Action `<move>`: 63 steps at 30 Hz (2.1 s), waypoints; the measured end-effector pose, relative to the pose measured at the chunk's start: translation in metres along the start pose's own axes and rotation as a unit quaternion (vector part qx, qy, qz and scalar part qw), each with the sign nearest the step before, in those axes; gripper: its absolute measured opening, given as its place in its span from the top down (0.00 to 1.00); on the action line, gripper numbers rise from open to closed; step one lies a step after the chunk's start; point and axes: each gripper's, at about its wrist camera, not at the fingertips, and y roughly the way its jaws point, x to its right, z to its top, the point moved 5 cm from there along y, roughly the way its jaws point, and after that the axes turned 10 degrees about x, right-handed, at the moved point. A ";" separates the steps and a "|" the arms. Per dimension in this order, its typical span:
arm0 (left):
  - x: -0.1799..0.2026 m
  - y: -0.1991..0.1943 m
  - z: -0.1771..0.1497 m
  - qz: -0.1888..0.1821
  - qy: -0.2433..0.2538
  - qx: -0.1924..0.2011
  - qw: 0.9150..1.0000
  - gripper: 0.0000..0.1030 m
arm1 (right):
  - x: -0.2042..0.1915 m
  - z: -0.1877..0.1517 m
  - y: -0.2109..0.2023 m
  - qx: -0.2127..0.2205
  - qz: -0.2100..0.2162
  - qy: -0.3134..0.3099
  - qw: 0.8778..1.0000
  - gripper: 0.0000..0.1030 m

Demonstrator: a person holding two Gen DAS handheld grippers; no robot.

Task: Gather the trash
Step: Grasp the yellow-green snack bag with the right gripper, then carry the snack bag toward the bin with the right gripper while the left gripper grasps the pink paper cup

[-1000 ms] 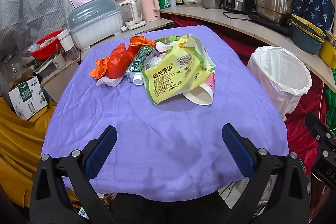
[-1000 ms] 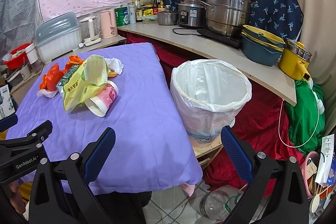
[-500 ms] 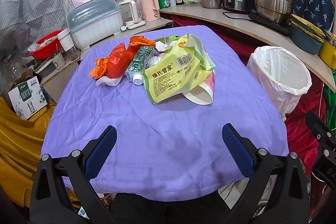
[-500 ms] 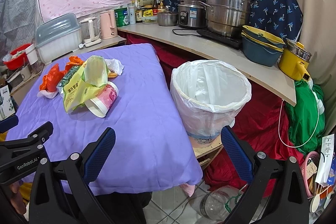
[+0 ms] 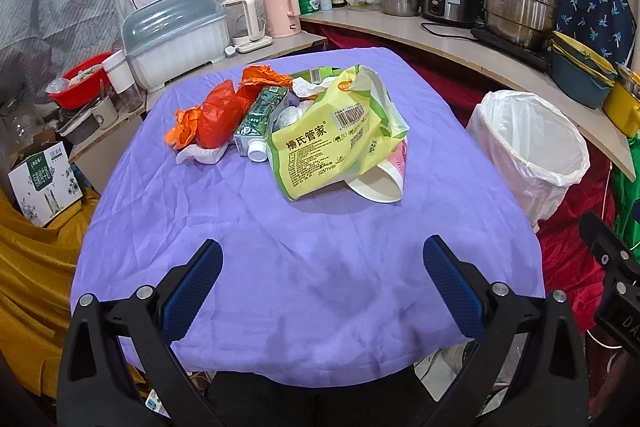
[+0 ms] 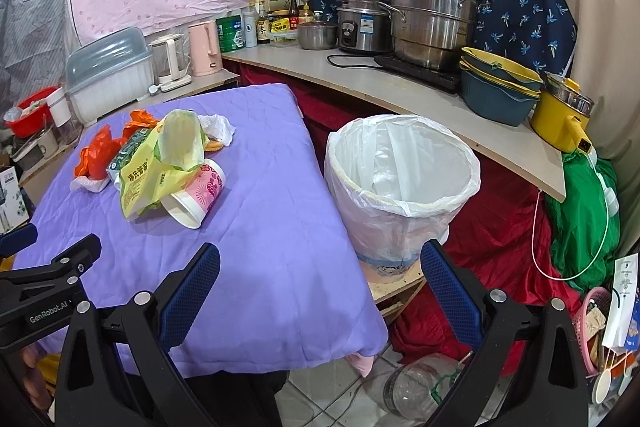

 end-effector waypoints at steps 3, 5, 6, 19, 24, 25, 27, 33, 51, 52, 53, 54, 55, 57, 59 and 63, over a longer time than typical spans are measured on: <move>-0.008 0.011 0.007 -0.004 -0.011 -0.004 1.000 0.07 | -0.001 0.008 0.009 0.003 -0.001 0.003 1.000 0.07; -0.014 0.018 0.011 0.000 -0.017 -0.005 1.000 0.07 | -0.005 0.016 0.018 0.006 0.006 0.009 1.000 0.07; -0.017 0.021 0.012 0.003 -0.020 -0.005 1.000 0.07 | -0.006 0.018 0.023 0.007 0.012 0.013 1.000 0.07; -0.077 0.069 0.017 0.035 -0.044 -0.023 0.998 0.07 | -0.104 0.048 0.085 0.011 0.098 -0.012 0.995 0.13; -0.093 0.084 0.017 0.037 -0.053 -0.028 0.998 0.07 | -0.134 0.049 0.109 -0.001 0.113 -0.021 0.993 0.24; -0.097 0.088 0.017 0.037 -0.056 -0.030 0.997 0.07 | -0.139 0.048 0.114 -0.005 0.115 -0.024 0.993 0.29; -0.104 0.094 0.017 0.038 -0.061 -0.034 0.997 0.07 | -0.148 0.045 0.123 -0.011 0.116 -0.028 0.993 0.35; -0.117 0.107 0.017 0.040 -0.069 -0.041 0.996 0.07 | -0.158 0.031 0.147 -0.045 0.132 -0.014 0.990 0.84; -0.040 0.101 0.019 -0.047 -0.040 -0.049 0.997 0.07 | -0.041 0.093 0.105 0.060 0.061 0.091 0.992 0.93; -0.029 0.101 0.020 -0.060 -0.035 -0.049 0.996 0.07 | -0.033 0.095 0.103 0.064 0.053 0.095 0.992 0.93; -0.019 0.101 0.021 -0.069 -0.029 -0.050 0.996 0.07 | -0.022 0.096 0.100 0.069 0.045 0.100 0.992 0.93; -0.011 0.102 0.022 -0.077 -0.024 -0.051 0.995 0.07 | -0.015 0.097 0.099 0.071 0.040 0.105 0.991 0.93; 0.001 0.103 0.024 -0.087 -0.018 -0.048 0.995 0.07 | -0.007 0.098 0.097 0.074 0.036 0.111 0.990 0.93; 0.014 0.107 0.027 -0.095 -0.013 -0.046 0.994 0.07 | 0.010 0.097 0.094 0.077 0.023 0.119 0.990 0.93; 0.029 0.116 0.029 -0.104 -0.012 -0.042 0.994 0.07 | 0.023 0.095 0.094 0.077 0.014 0.126 0.989 0.93; 0.042 0.137 0.028 -0.102 -0.014 -0.049 0.994 0.07 | 0.047 0.089 0.097 0.071 0.004 0.144 0.987 0.93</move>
